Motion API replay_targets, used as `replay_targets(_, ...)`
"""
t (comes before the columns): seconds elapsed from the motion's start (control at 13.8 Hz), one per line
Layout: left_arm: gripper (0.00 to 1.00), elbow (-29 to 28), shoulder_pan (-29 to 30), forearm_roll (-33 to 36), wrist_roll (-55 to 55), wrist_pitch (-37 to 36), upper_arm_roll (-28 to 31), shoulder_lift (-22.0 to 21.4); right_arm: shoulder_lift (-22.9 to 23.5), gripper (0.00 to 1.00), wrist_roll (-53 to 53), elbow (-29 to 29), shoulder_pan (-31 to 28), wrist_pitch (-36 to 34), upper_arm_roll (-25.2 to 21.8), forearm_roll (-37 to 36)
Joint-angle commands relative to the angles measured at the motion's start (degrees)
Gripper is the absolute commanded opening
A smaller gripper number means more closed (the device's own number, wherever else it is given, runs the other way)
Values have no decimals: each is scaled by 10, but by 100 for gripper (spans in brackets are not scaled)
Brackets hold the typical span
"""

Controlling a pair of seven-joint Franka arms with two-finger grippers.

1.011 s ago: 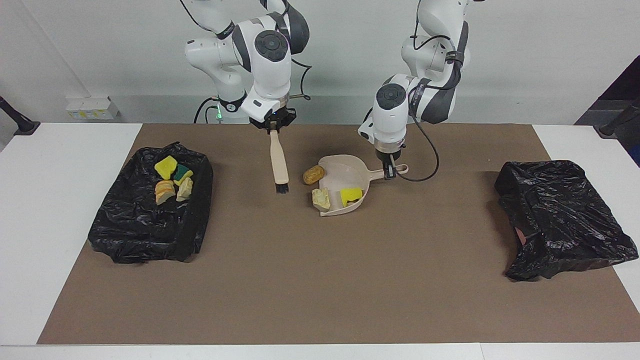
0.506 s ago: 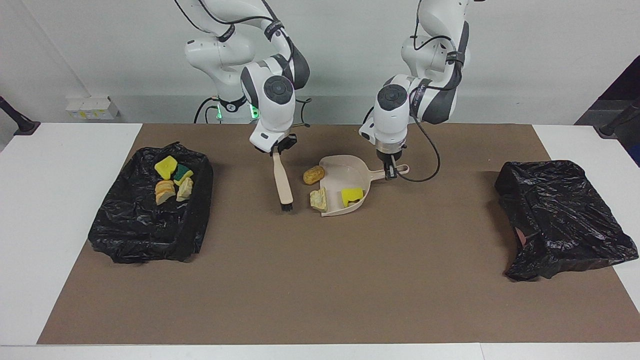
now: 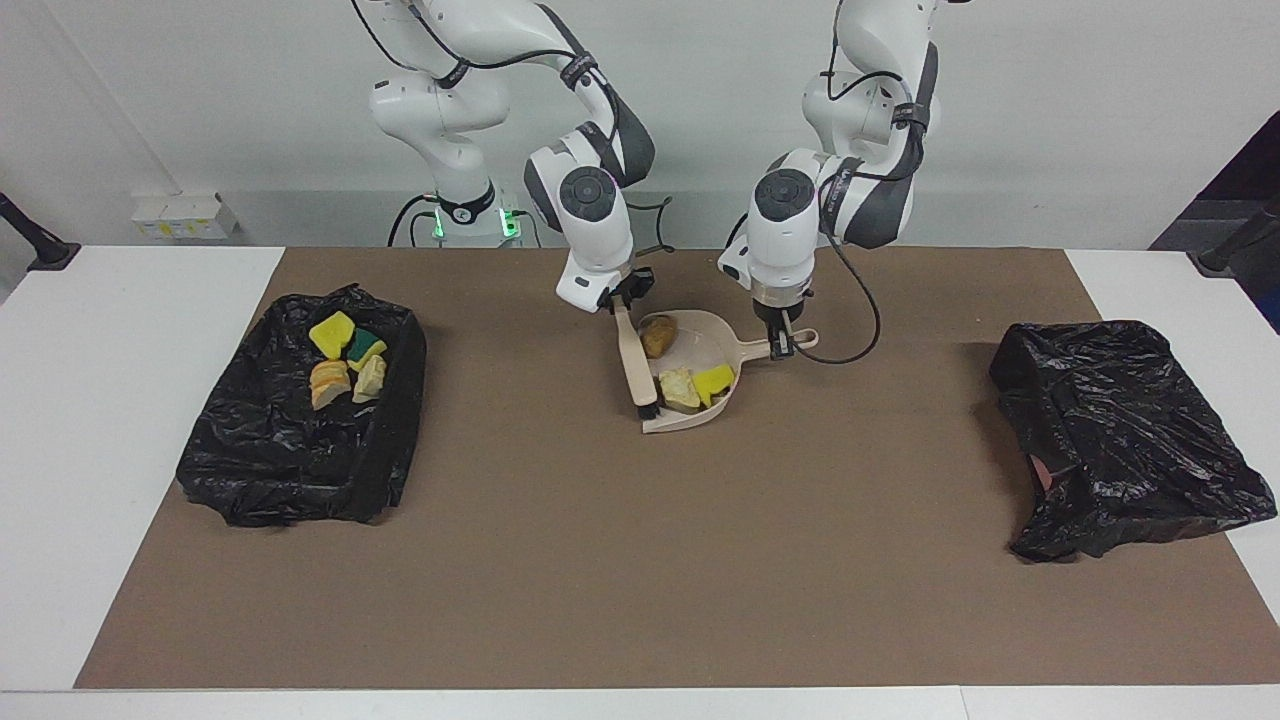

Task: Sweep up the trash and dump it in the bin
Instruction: 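Sweep the remaining bread and sponge into the dustpan with the right gripper's brush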

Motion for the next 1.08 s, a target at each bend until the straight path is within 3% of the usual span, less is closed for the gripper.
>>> replay_targets(0.0,0,-17,6,6,6,10,-2,-11,16,0,21,35,-5,7,27,25)
replay_targets(0.65,0,-14,22,3,41,13,-3,-8,-4,0,0,21,-7,-26,29,-57)
replay_targets(1.01,0,-10,41,-19,98,16,-4,-3,-14,0,11,45,-8,-96,24,-105)
